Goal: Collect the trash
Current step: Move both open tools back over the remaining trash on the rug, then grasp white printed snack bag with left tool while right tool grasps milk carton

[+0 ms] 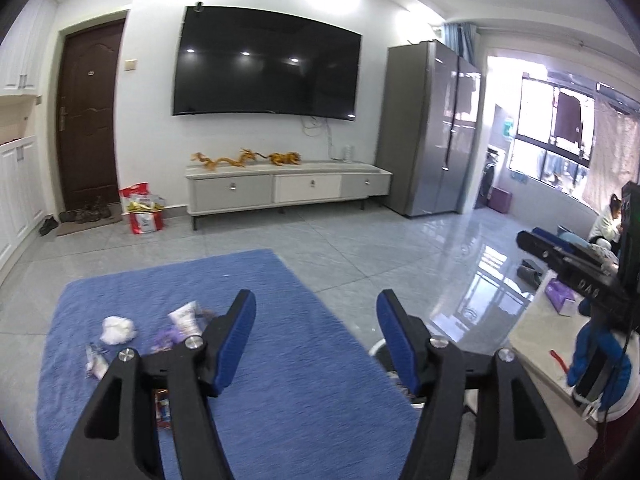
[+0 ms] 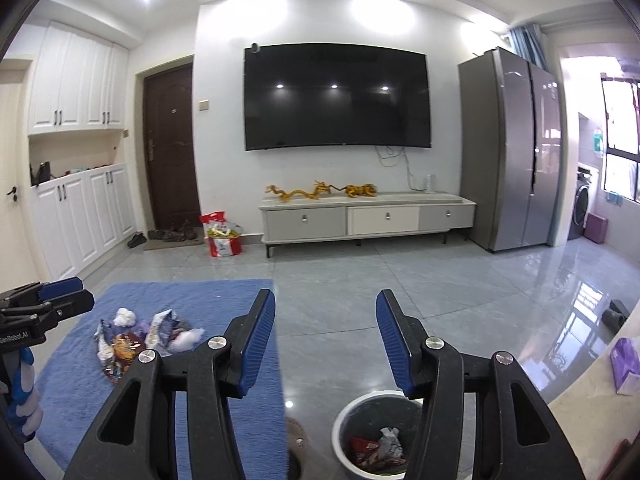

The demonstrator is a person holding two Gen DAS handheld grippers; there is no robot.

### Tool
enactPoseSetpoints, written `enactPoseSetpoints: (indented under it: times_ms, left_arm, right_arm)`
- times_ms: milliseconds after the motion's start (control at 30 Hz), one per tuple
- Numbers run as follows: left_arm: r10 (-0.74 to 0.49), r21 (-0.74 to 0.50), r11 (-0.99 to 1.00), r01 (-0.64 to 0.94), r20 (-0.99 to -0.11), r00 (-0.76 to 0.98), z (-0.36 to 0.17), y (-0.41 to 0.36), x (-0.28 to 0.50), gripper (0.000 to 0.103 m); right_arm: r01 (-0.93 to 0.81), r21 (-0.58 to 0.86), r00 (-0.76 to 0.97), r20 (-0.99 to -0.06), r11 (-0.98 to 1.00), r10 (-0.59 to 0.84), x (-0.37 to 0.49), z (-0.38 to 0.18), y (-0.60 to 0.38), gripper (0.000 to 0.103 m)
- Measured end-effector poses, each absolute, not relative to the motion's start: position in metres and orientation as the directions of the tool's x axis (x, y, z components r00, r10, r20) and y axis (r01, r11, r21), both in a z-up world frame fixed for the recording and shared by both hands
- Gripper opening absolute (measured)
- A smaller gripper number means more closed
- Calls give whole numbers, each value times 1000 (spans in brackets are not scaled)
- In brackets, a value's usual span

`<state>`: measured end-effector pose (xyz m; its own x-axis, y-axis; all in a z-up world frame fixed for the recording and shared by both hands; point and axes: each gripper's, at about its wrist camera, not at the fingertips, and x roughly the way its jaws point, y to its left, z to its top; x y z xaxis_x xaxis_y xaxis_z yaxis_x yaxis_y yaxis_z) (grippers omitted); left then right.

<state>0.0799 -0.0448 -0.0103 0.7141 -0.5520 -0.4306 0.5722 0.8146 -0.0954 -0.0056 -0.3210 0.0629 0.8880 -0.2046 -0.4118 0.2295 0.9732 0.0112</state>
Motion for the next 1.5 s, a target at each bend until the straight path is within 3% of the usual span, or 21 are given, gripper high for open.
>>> enactPoseSetpoints:
  times_ms: [333, 467, 700, 933, 1133, 1500]
  left_arm:
    - [-461, -161, 885, 437, -437, 772, -37, 57, 98, 65]
    - [-403, -187, 915, 357, -472, 785, -57, 96, 112, 71]
    - [-308, -248, 948, 199, -567, 764, -103, 151, 144, 71]
    - [-308, -352, 933, 68, -690, 655, -161, 168, 193, 71]
    - [-348, -448, 893, -35, -740, 575, -195, 169, 237, 71]
    - [-292, -449, 872, -198, -799, 527, -217, 160, 275, 69]
  right_arm:
    - [131, -19, 898, -422, 991, -127, 12, 73, -269, 52]
    - [90, -9, 893, -443, 996, -84, 29, 68, -253, 53]
    - [0, 6, 857, -515, 1000, 3, 78, 38, -228, 53]
    - [-105, 49, 783, -611, 993, 113, 142, -12, -201, 53]
    - [-195, 114, 707, -672, 974, 220, 199, -57, -176, 53]
    - [-298, 251, 570, -727, 921, 382, 280, -121, -137, 50]
